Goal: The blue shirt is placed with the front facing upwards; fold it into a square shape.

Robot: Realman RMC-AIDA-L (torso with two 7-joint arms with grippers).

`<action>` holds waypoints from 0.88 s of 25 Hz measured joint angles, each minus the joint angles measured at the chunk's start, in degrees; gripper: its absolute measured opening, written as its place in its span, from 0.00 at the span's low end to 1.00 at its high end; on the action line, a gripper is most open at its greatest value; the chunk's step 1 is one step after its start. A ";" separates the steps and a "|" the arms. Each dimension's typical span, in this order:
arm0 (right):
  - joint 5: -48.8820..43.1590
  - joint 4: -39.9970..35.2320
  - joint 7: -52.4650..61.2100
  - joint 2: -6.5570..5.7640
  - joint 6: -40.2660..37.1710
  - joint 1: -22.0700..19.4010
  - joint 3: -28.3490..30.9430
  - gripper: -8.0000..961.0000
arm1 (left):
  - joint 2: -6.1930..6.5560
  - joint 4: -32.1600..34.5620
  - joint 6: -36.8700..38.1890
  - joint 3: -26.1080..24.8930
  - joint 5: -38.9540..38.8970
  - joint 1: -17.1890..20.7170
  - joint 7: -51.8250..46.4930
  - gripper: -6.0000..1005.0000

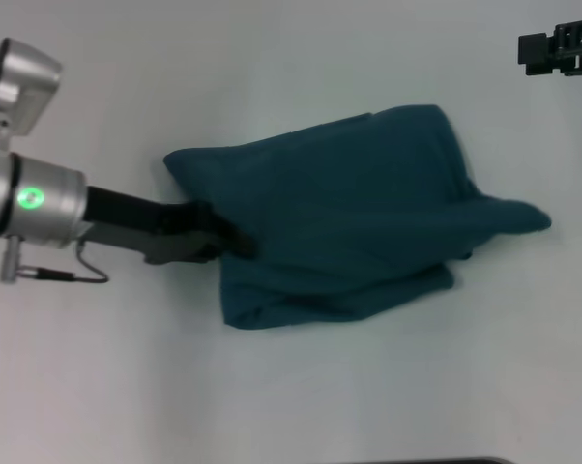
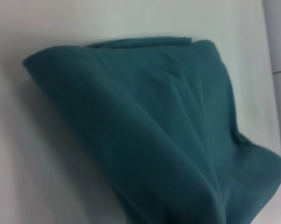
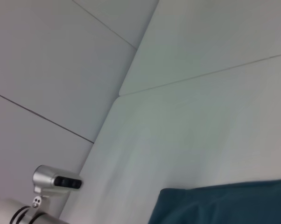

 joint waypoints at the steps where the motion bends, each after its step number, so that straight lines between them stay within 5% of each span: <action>1: 0.00 0.07 0.03 0.00 0.00 -0.01 0.00 0.48 | 0.00 0.00 0.00 0.00 0.00 0.00 0.00 0.18; 6: 0.00 0.46 0.06 -0.04 0.00 -0.03 0.00 0.48 | 3.04 -1.28 3.65 -1.54 0.04 3.54 0.03 0.18; 22: -0.02 1.43 0.15 -0.09 0.05 0.27 -0.09 0.48 | 6.55 0.52 5.21 -5.14 1.25 4.50 2.42 0.18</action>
